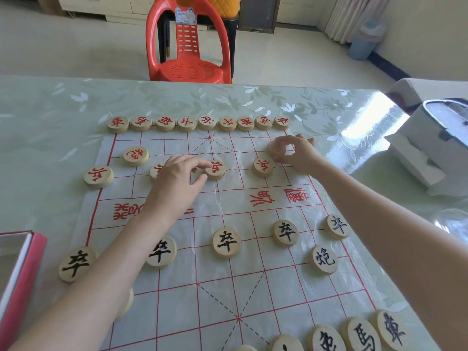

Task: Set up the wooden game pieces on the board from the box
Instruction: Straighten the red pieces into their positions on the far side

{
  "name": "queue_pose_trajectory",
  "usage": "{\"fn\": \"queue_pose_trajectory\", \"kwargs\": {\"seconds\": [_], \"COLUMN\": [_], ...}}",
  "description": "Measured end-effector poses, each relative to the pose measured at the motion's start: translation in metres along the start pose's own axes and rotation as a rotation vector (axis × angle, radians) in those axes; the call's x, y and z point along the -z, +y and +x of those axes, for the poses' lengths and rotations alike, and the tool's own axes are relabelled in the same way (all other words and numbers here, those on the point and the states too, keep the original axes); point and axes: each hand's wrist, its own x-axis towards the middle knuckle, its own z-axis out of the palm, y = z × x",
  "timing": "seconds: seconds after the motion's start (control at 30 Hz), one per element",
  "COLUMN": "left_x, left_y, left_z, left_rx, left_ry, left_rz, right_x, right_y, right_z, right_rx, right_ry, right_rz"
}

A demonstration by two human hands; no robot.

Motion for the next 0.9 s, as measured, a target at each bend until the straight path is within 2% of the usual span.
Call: {"fn": "queue_pose_trajectory", "kwargs": {"seconds": [0.17,0.27,0.43,0.63,0.8,0.9], "left_x": [0.016,0.035,0.068,0.063,0.058,0.060], "left_y": [-0.014,-0.036,-0.081,-0.093,-0.099,-0.101], "left_z": [-0.002,0.002,0.014,0.027,0.031,0.032], "left_rx": [0.021,0.083,0.215,0.325,0.322,0.283], "left_ry": [0.025,0.072,0.119,0.116,0.143,0.086], "left_rz": [0.001,0.047,0.139,0.144,0.115,0.075], "right_x": [0.005,0.002,-0.024,-0.044,-0.047,-0.048], "right_y": [-0.012,-0.033,-0.080,-0.125,-0.143,-0.143], "right_z": [-0.006,-0.017,-0.036,-0.045,-0.050,-0.051], "right_rx": [-0.010,0.078,0.221,0.313,0.333,0.320], "right_ry": [0.027,0.040,-0.036,-0.042,-0.031,-0.045], "right_rz": [0.117,0.101,0.128,0.203,0.215,0.210]}}
